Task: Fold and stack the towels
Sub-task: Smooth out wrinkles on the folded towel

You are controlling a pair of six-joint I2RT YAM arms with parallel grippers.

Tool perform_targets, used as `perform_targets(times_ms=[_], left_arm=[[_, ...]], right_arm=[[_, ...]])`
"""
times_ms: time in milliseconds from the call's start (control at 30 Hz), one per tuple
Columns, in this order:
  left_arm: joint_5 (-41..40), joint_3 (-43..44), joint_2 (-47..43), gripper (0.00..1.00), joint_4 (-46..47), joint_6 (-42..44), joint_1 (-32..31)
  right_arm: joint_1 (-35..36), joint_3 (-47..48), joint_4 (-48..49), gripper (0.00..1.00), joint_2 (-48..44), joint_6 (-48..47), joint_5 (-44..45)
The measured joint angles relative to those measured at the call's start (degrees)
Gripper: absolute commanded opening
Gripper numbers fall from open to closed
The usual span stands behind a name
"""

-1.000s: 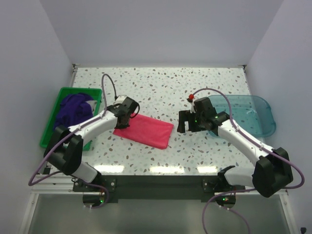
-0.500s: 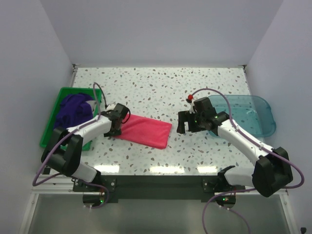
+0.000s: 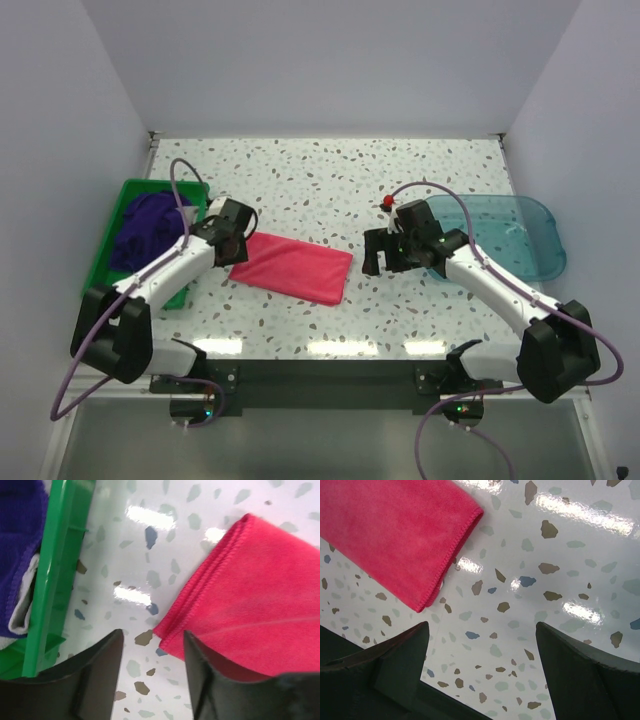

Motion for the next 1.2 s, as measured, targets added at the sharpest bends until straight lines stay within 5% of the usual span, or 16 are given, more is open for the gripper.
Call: perform_targets(times_ms=[267, 633, 833, 1133, 1200], left_arm=[[5.84, 4.42, 4.57, 0.22, 5.18, 4.0, 0.0], [7.87, 6.97, 18.4, 0.17, 9.99, 6.49, 1.05], [5.79, 7.8, 19.19, 0.31, 10.71, 7.23, 3.61], [7.28, 8.72, 15.85, 0.89, 9.86, 10.62, 2.36], [7.63, 8.72, 12.48, 0.94, 9.6, 11.96, -1.07]], right_arm=[[0.0, 0.0, 0.0, 0.9, 0.0, 0.24, 0.42], [0.0, 0.0, 0.04, 0.9, 0.0, 1.95, 0.98], [0.0, -0.02, 0.04, 0.9, 0.0, 2.6, 2.16], [0.0, -0.04, -0.09, 0.96, -0.31, 4.74, 4.94], [0.0, -0.07, -0.37, 0.99, -0.92, 5.66, 5.46]])
